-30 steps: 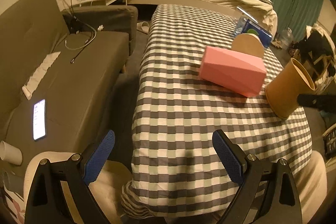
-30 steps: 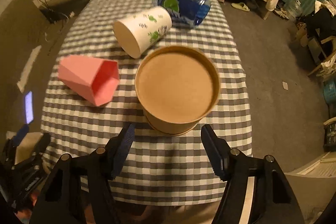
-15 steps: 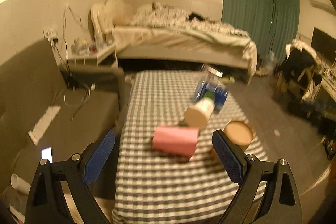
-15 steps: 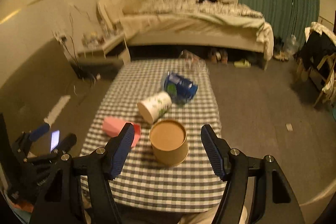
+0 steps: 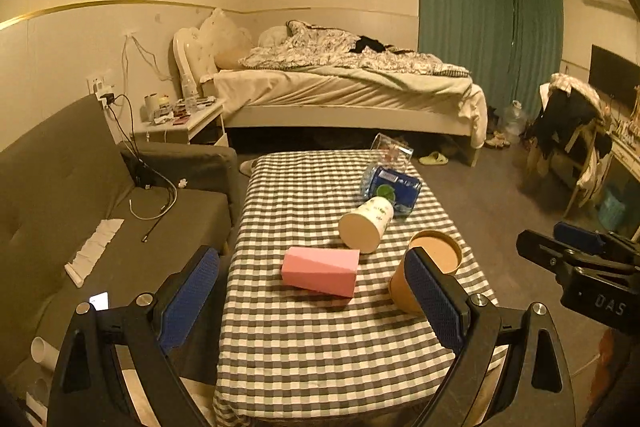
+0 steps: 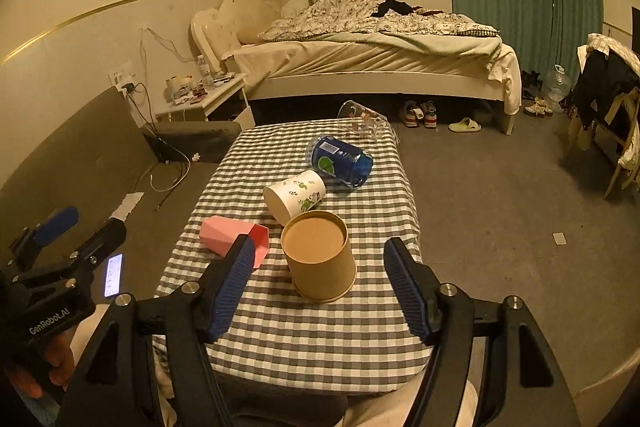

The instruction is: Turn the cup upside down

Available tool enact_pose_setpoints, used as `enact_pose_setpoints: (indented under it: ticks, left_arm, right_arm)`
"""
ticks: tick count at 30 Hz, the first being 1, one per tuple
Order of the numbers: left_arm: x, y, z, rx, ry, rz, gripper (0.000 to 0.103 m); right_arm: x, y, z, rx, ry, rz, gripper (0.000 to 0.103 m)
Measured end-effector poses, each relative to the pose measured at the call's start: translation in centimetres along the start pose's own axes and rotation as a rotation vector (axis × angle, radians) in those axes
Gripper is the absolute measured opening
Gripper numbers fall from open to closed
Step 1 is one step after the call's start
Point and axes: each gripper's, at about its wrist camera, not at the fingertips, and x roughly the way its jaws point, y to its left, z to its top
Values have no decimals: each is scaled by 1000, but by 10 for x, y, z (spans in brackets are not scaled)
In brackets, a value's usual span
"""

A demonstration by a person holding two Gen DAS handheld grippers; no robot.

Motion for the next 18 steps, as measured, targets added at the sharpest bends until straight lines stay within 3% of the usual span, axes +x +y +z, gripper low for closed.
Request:
enact_pose_setpoints:
  ticks: [1,6,18]
  left_arm:
    - [1,1,0,-4,6,3,103]
    - [6,7,-2,-32,19,4,103]
    - [9,7,-6,-37,39,-10,103]
  right_arm:
    - [0,0,-1,-1,1,0,74]
    - [2,0,-3,2,0,-13,90]
    - [6,-1,-6,7,9,-39,91]
